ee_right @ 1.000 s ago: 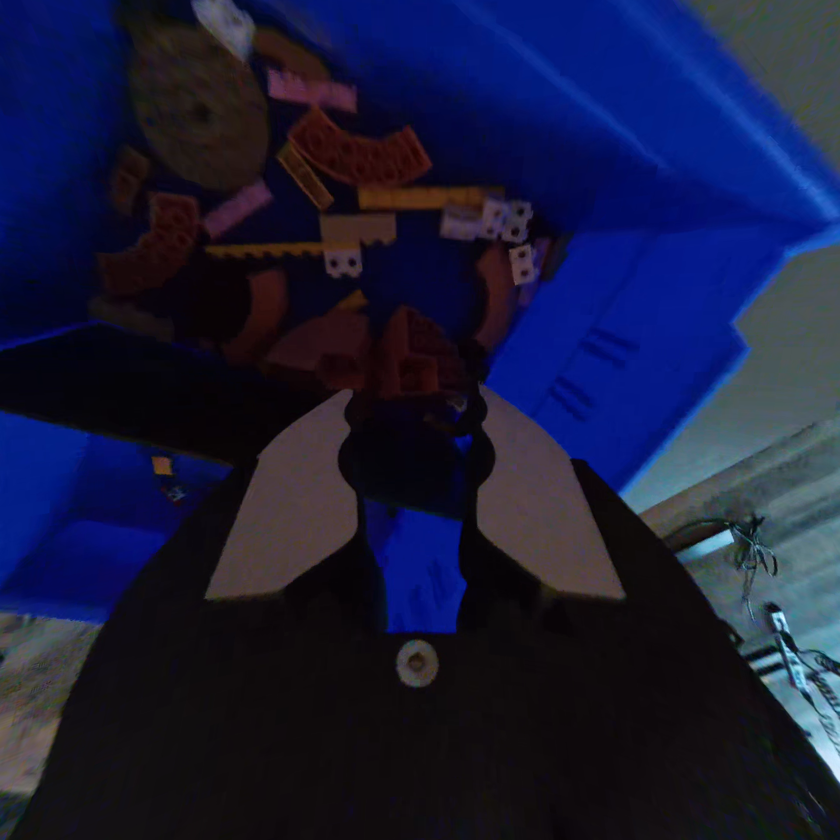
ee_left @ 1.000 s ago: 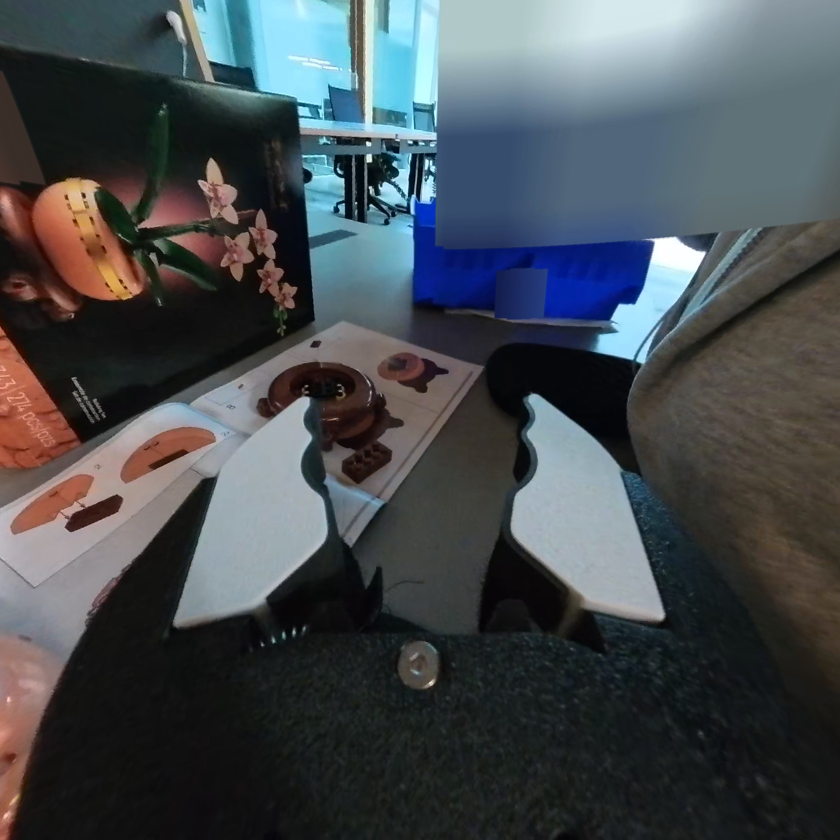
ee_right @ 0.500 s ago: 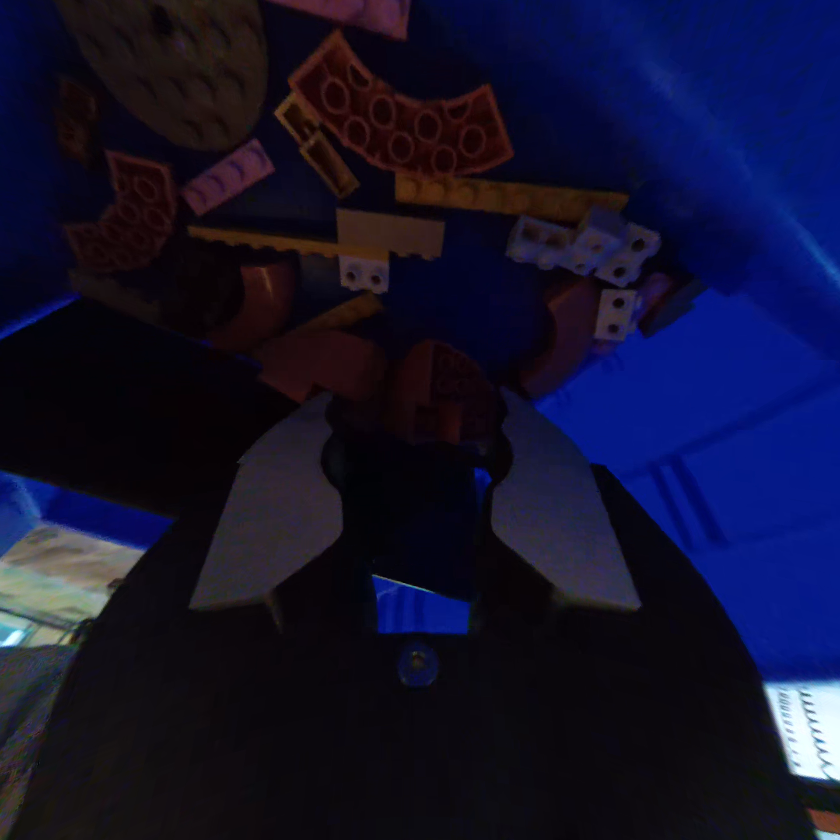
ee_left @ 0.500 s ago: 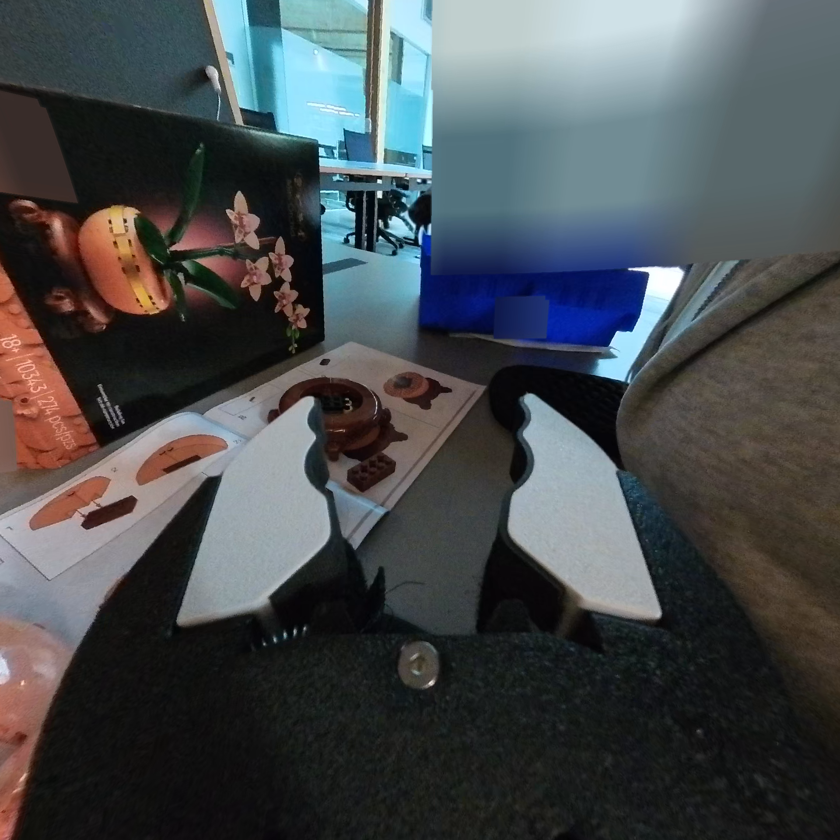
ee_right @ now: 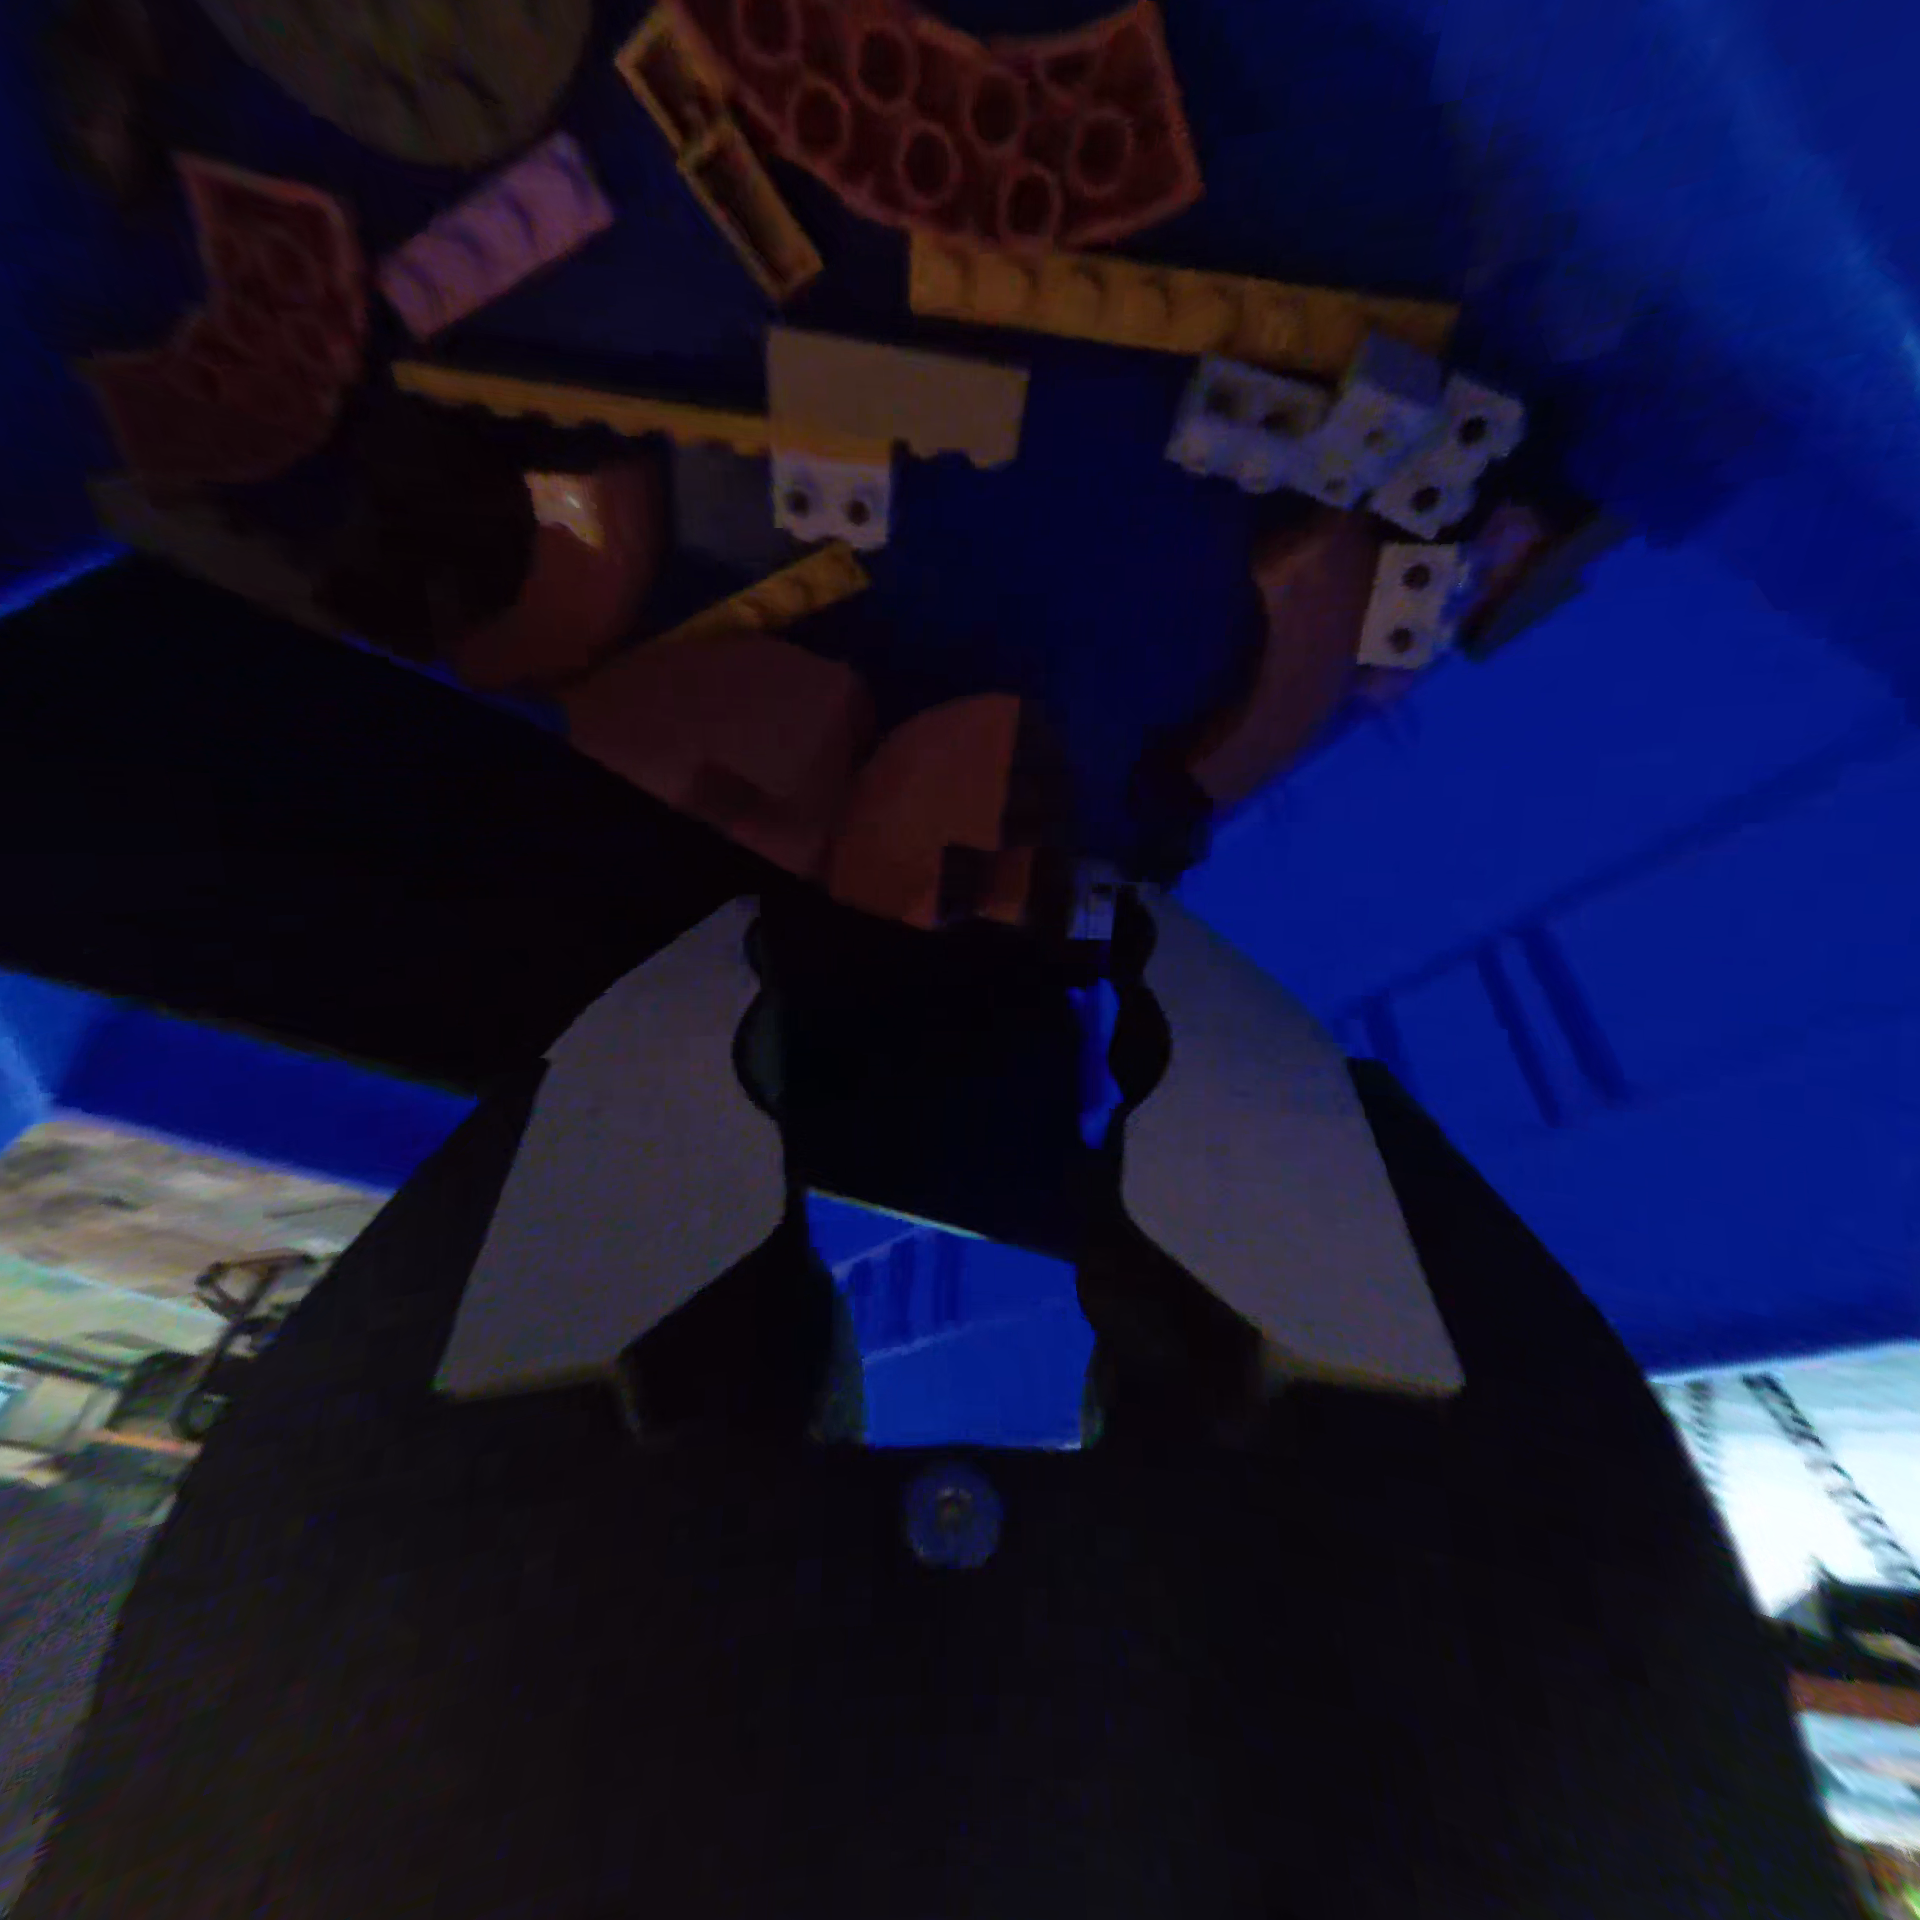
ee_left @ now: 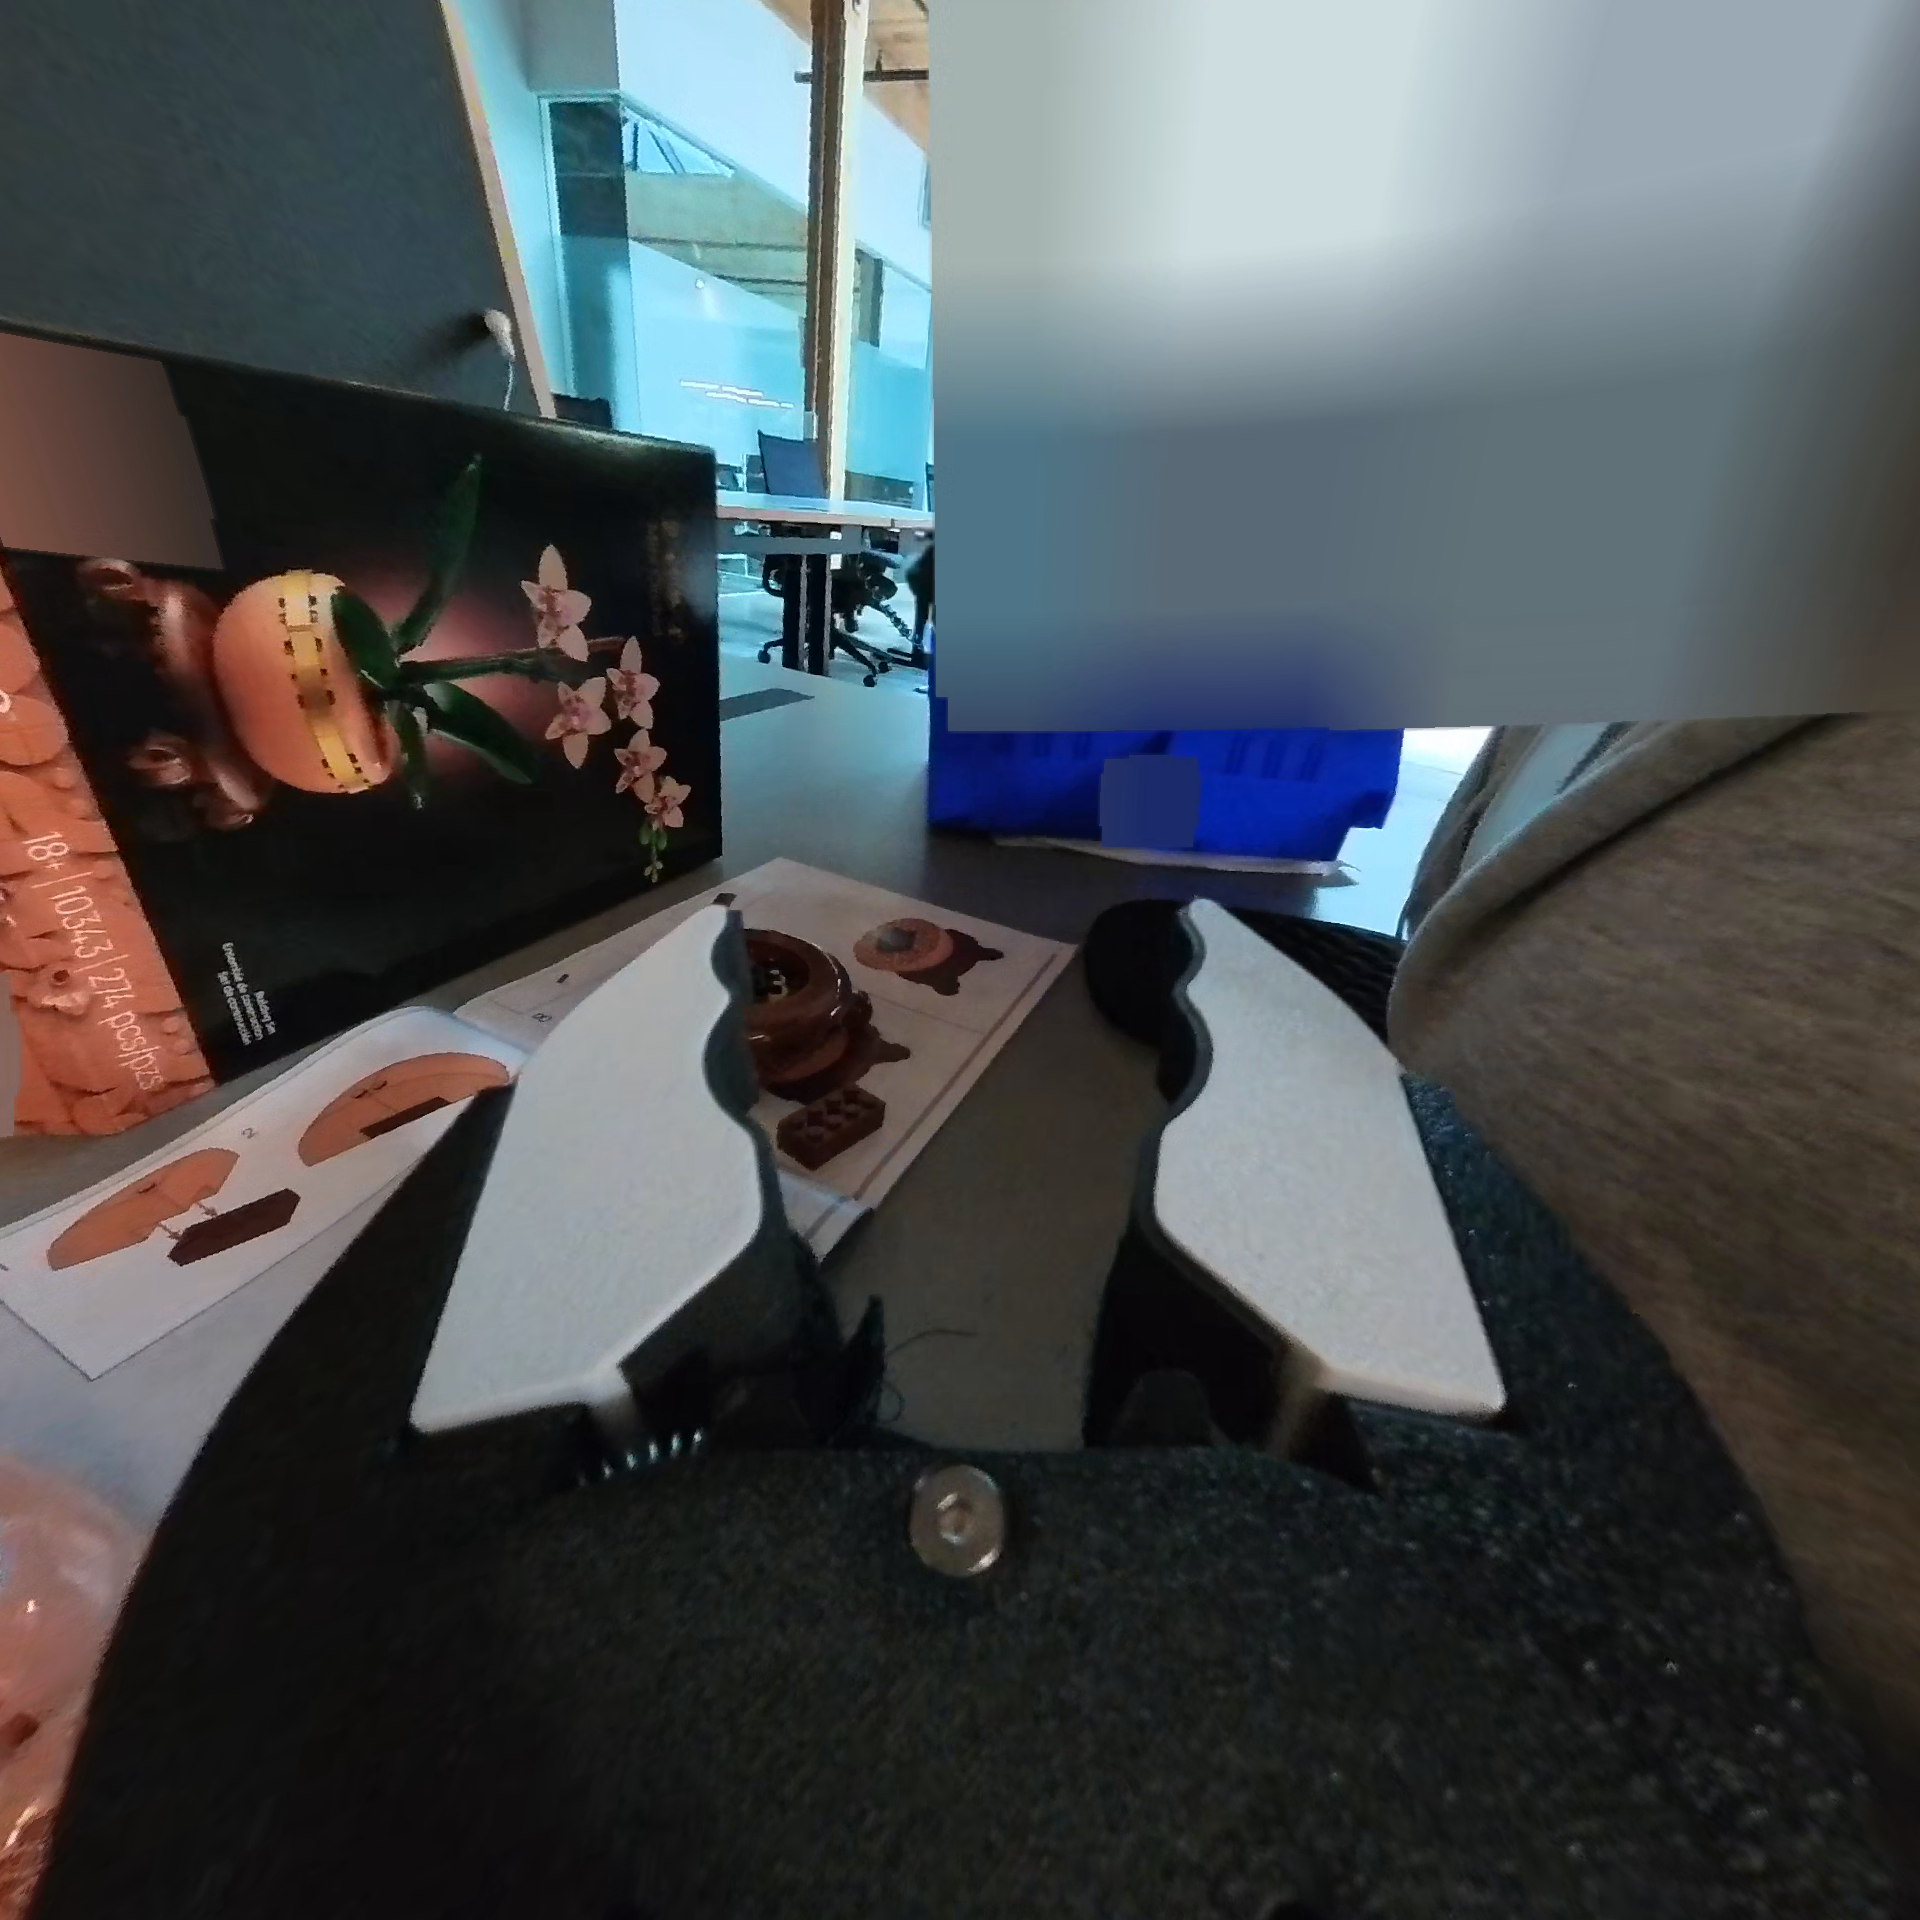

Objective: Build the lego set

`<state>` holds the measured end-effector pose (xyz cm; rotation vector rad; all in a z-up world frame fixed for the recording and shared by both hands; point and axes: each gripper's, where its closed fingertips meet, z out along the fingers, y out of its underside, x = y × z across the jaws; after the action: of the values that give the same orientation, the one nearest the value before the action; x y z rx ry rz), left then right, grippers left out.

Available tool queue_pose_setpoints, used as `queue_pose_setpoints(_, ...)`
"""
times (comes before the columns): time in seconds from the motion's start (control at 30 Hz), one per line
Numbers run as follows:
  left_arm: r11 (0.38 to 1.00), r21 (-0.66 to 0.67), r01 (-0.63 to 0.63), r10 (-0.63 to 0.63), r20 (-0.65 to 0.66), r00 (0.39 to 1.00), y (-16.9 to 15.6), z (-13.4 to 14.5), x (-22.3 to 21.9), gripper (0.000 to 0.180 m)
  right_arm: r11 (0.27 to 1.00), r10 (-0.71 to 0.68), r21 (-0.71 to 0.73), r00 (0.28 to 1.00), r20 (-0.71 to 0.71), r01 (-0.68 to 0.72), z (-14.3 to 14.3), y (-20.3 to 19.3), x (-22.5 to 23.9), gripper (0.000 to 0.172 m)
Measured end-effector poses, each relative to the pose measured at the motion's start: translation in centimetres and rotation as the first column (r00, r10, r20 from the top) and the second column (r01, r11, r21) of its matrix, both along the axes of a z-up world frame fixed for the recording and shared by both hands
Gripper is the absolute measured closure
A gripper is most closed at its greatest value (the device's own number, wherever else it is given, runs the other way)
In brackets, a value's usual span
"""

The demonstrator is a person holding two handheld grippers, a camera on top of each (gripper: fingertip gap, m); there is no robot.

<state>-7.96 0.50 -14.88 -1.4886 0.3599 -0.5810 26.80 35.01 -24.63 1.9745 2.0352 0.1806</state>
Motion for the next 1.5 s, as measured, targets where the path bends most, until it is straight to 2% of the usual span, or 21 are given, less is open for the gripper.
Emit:
queue_pose_setpoints(0.03,1.0,0.004,0.001,-0.001,0.003,1.0,-0.1,0.1,0.0,0.104,0.999,0.029,0.017,0.999,0.012,-0.03,-0.4,0.2,0.1,0.112)
queue_pose_setpoints(0.1,1.0,0.02,0.0,0.0,0.0,1.0,-0.2,0.2,0.0,0.104,0.998,0.059,-0.038,0.998,0.022,-0.058,-1.1,-0.5,0.2,0.118)
queue_pose_setpoints(0.13,1.0,0.031,-0.003,0.003,-0.003,1.0,-0.3,0.3,0.0,0.104,0.996,0.073,-0.05,0.997,0.018,-0.072,-1.1,-0.5,0.3,0.131)
queue_pose_setpoints(0.3,0.998,0.059,-0.006,0.006,0.001,1.0,-0.6,0.6,-0.1,0.105,0.997,0.073,-0.014,0.995,-0.063,-0.074,-0.7,0.2,0.1,0.134)
queue_pose_setpoints(0.4,0.998,0.055,-0.01,0.009,0.004,1.0,-0.5,0.6,-0.2,0.105,0.998,0.038,0.054,0.988,-0.149,-0.03,1.1,0.6,-1.0,0.133)
queue_pose_setpoints(0.5,0.999,0.043,-0.015,0.014,0.009,1.0,-0.3,0.5,-0.3,0.106,0.991,0.038,0.132,0.952,-0.305,0.003,3.9,-0.1,-3.6,0.133)
queue_pose_setpoints(0.6,0.999,0.032,-0.015,0.015,0.013,1.0,-0.2,0.4,-0.3,0.106,0.978,0.091,0.209,0.867,-0.489,0.016,7.5,-2.4,-8.3,0.133)
queue_pose_setpoints(0.77,0.998,0.059,-0.015,0.014,0.015,1.0,-0.4,0.6,-0.4,0.109,0.962,0.267,0.246,0.594,-0.759,-0.118,12.9,-11.7,-19.2,0.133)
queue_pose_setpoints(0.9,0.995,0.093,-0.03,0.026,0.039,0.999,-0.7,1.1,-0.8,0.112,0.933,0.348,0.264,0.428,-0.834,-0.243,14.7,-19.0,-26.6,0.133)
queue_pose_setpoints(1.03,0.988,0.147,-0.055,0.049,0.046,0.998,-1.2,1.6,-1.1,0.115,0.904,0.354,0.23,0.333,-0.874,-0.359,14.4,-24.4,-32.7,0.133)
queue_pose_setpoints(1.13,0.983,0.174,-0.048,0.043,0.032,0.999,-1.5,1.8,-0.9,0.116,0.894,0.325,0.169,0.341,-0.882,-0.415,12.4,-27.0,-36.3,0.133)
queue_pose_setpoints(1.23,0.982,0.188,-0.029,0.028,0.008,1.0,-1.7,1.8,-0.5,0.117,0.874,0.341,0.123,0.413,-0.844,-0.471,9.3,-28.6,-39.0,0.133)
queue_pose_setpoints(1.3,0.98,0.197,-0.019,0.02,-0.003,1.0,-1.9,1.8,-0.3,0.118,0.86,0.389,0.129,0.47,-0.792,-0.494,6.9,-28.7,-40.5,0.133)
queue_pose_setpoints(1.4,0.98,0.198,-0.012,0.011,0.005,1.0,-1.9,1.9,-0.3,0.118,0.86,0.375,0.05,0.562,-0.737,-0.509,4.1,-28.9,-42.5,0.133)
queue_pose_setpoints(1.5,0.979,0.202,-0.015,0.011,0.025,1.0,-2.0,2.0,-0.6,0.118,0.847,0.394,0.044,0.572,-0.72,-0.529,2.9,-28.7,-45.7,0.132)
